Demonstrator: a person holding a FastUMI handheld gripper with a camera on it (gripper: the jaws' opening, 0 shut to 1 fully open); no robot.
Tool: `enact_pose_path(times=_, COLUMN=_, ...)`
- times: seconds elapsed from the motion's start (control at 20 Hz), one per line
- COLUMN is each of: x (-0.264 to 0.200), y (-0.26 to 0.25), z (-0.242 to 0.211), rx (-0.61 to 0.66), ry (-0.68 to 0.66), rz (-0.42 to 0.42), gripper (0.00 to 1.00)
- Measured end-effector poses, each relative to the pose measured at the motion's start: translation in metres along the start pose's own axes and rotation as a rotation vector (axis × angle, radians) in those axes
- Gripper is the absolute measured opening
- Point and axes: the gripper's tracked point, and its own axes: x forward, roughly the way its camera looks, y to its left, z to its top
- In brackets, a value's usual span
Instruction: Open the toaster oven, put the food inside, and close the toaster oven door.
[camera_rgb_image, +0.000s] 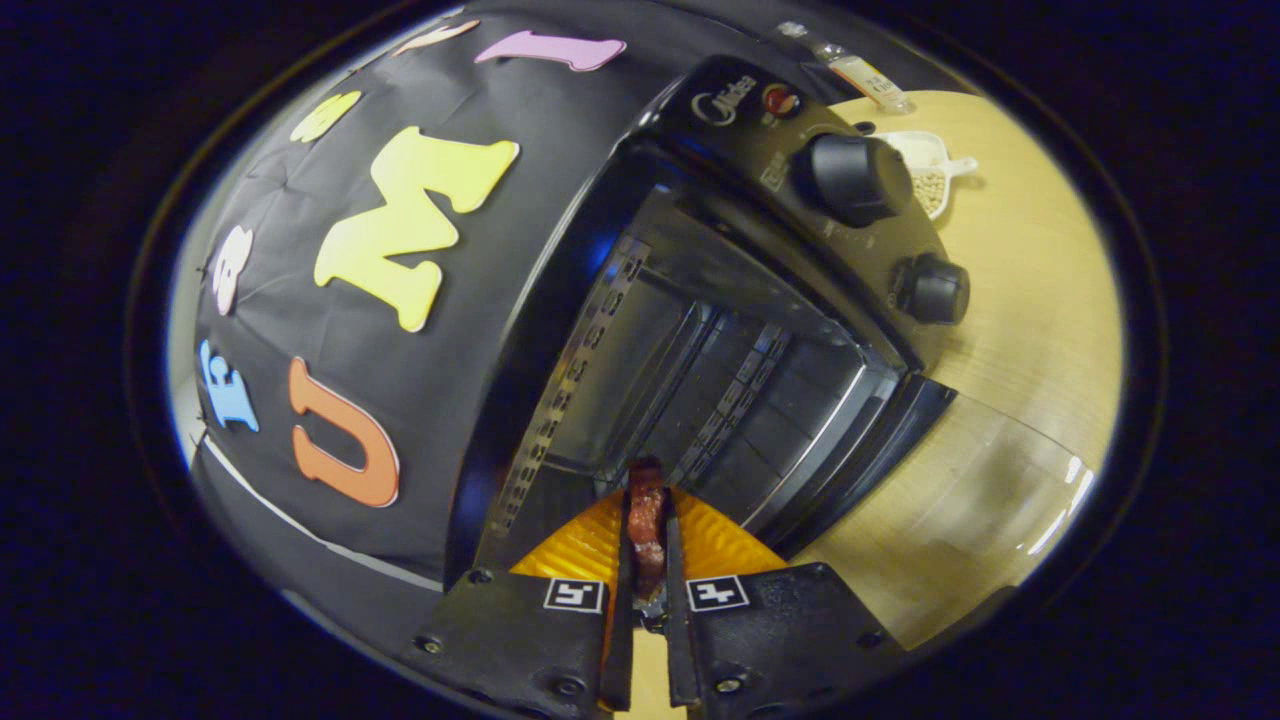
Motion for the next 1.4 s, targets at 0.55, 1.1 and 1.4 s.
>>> enact_pose_path(times=0.55, x=0.002, y=-0.026, z=-0.003, rx=-0.354, ry=0.001, rz=-0.181, gripper=0.43)
enact_pose_path(times=1.1, x=-0.048, y=-0.008, z=-0.009, rx=-0.796, ry=0.052, rz=-0.173, gripper=0.97)
enact_pose_path(times=1.4, x=-0.137, y=0.006, z=0.007, rx=-0.946, ry=0.085, rz=-0.144, gripper=0.97)
